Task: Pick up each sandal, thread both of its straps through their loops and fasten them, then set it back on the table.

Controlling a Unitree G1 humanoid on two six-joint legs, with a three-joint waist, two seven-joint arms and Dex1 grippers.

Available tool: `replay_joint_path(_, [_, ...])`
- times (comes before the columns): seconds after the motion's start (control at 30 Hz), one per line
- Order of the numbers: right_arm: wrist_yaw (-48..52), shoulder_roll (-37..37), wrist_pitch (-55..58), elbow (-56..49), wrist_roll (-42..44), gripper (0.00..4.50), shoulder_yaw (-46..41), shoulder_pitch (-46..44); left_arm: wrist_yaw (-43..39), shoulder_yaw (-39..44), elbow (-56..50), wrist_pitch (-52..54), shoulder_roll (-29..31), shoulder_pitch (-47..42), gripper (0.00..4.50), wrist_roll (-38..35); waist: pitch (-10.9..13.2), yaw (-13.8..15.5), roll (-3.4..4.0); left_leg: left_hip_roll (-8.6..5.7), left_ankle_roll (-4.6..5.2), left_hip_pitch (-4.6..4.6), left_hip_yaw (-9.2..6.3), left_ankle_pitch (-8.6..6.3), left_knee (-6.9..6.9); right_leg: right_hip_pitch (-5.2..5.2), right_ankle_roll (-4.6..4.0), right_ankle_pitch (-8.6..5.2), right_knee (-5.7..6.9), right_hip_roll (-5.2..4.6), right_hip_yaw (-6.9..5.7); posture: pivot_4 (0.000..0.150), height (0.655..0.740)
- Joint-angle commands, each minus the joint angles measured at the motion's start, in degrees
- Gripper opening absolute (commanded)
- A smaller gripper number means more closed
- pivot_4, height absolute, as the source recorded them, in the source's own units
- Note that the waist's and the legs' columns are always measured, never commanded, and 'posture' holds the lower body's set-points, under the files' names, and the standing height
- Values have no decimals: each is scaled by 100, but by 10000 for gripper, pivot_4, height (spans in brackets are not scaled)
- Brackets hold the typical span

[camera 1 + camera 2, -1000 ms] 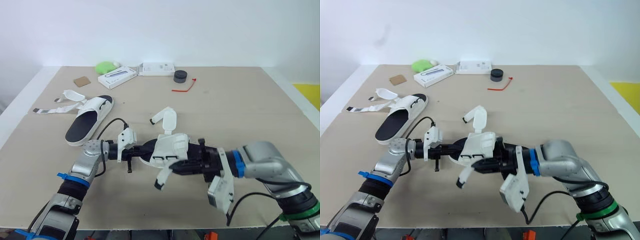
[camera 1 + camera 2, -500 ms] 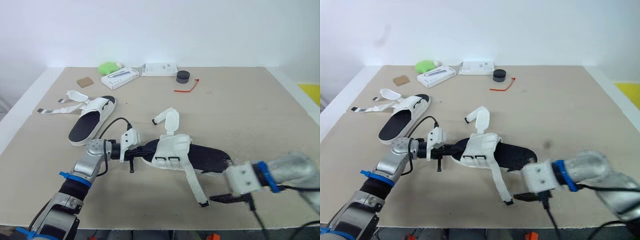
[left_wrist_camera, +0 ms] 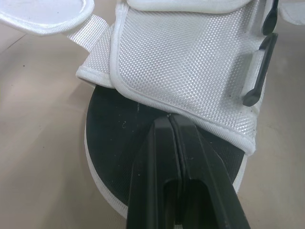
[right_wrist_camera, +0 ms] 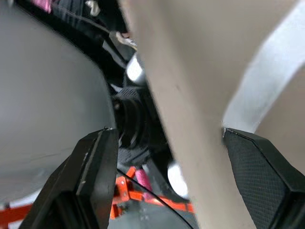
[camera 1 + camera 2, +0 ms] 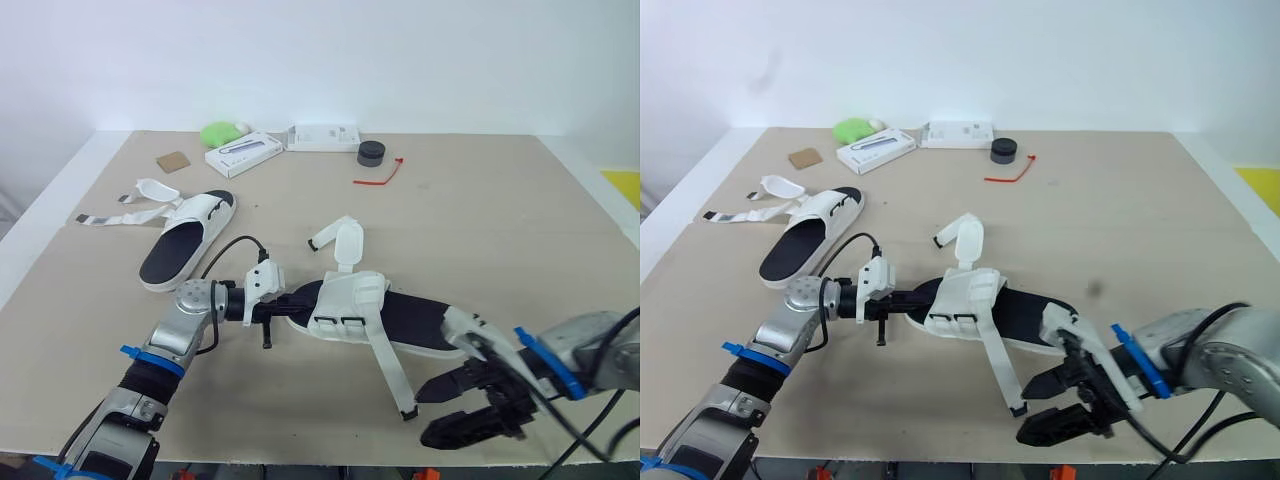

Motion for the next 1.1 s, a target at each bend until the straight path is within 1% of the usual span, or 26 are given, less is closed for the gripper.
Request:
replay_joint_path(0.03, [-264,317,467,453,-189,37630,59,-547,58,-383,422,504,135,466,0,441,1,-1,6,0,1,0,0,0,0,0,0,1,0,1,0,1500,7400])
replay_joint_path(0.17, [30,403,798,710,-176,37630,-49,-889,87,-364,311,560,168,543,0,422,-7,1,18,3,17,0,-1,-9,0,1,-3,-1,0,7,0,1500,7400])
replay_joint_path(0.33, [351,369,803,652,-483,37630,88,-996,157,-332,213,621,201,623,0,394,-12,0,26,3,27,0,-1,-15,0,3,-3,-2,-4,10,1,1500,7400])
replay_joint_path(0.43, [356,533,879,819,-638,37630,148,-1069,171,-329,171,639,210,662,0,383,-15,-2,30,4,29,0,-1,-16,0,2,-3,-3,-4,11,1,1500,7400])
replay_joint_path(0.57, [345,663,886,445,-876,37630,480,-897,201,-323,117,670,221,712,0,381,-20,-2,32,5,30,1,-1,-17,0,2,-4,-3,-4,12,2,1500,7400])
replay_joint_path(0.67, [198,905,937,492,-1077,37630,626,-912,220,-318,106,678,227,722,0,372,-20,-2,33,8,35,1,-2,-20,0,1,-7,-6,-4,17,2,1500,7400])
replay_joint_path(0.7, [172,989,967,517,-1120,35430,655,-945,226,-317,103,679,230,721,0,371,-20,-3,33,8,35,1,-1,-20,0,1,-7,-5,-4,17,4,1500,7400])
replay_joint_path(0.77, [191,1094,1002,527,-1161,28827,664,-1007,239,-311,101,686,231,714,0,365,-21,-3,34,8,35,1,-1,-20,0,2,-6,-5,-4,19,5,1500,7400])
replay_joint_path(0.83, [257,1175,1021,540,-1169,19992,641,-1082,256,-302,107,688,229,705,0,363,-21,-3,35,8,35,1,-1,-20,1,2,-5,-4,-4,19,6,1500,7400])
replay_joint_path(0.9, [340,1214,1026,556,-1166,9139,605,-1144,272,-297,111,687,228,701,0,364,-21,-4,34,8,35,1,-2,-20,1,2,-5,-4,-4,20,6,1500,7400])
replay_joint_path(0.97, [379,1292,1103,643,-1095,673,511,-1213,280,-292,125,689,224,688,0,362,-20,-4,32,9,35,1,-3,-20,1,3,-5,-4,-4,23,6,1500,7400])
replay_joint_path(1.1, [841,1189,1059,712,-893,673,294,-1430,301,-279,177,680,194,653,0,369,-19,-8,32,11,35,5,-2,-20,4,5,-3,-1,-4,25,9,1500,7400])
